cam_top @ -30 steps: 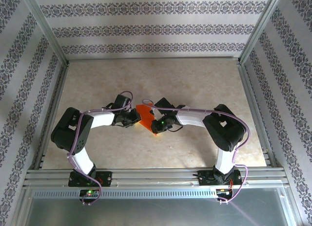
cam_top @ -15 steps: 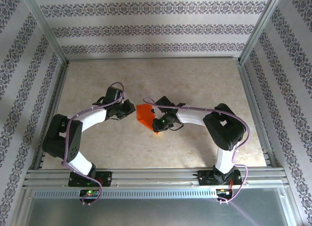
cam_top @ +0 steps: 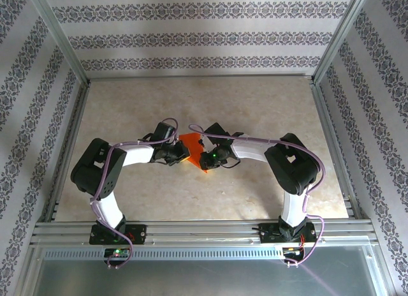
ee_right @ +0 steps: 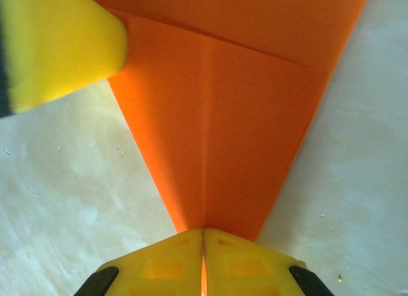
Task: Fold a paper plane with a square sheet of paper (pick it up from the middle)
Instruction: Third fold the triangle at the center of the table.
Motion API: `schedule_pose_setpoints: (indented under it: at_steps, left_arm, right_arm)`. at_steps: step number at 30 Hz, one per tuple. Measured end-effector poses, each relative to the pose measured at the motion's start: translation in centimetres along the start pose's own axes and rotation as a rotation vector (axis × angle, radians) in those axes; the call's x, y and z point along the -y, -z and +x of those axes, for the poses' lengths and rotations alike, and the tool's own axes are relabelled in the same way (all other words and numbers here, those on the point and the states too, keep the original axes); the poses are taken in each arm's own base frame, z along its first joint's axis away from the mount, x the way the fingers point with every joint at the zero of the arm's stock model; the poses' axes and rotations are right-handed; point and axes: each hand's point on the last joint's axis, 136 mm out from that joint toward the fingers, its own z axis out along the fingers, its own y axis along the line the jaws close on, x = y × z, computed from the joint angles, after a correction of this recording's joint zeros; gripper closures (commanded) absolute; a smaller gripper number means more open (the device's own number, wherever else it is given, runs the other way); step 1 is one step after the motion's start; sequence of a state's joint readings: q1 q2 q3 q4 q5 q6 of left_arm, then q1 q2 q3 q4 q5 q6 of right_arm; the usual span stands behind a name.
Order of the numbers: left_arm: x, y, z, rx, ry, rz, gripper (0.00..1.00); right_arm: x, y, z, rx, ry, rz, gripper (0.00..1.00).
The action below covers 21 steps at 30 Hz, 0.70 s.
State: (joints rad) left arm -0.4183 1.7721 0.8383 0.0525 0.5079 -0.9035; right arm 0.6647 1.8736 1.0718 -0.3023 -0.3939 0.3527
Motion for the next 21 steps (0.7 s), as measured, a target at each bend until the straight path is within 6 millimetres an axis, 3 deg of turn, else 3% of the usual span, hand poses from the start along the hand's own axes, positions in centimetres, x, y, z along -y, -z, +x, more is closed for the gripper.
schedule_pose_setpoints:
  at_steps: [9, 15, 21]
  left_arm:
    - [-0.4, -0.2, -0.1, 0.007, 0.002, -0.014, 0.93]
    - [-0.3, -0.3, -0.3, 0.009, 0.003, -0.019, 0.93]
    - [-0.3, -0.3, -0.4, 0.009, 0.004, -0.024, 0.93]
  right_arm:
    - [-1.4, 0.4, -0.4, 0.010, 0.008, -0.071, 0.87]
    - [-3.3, 1.4, -2.7, 0.066, 0.033, -0.128, 0.91]
    - [-3.2, 0.2, -4.3, 0.072, 0.017, -0.125, 0.94]
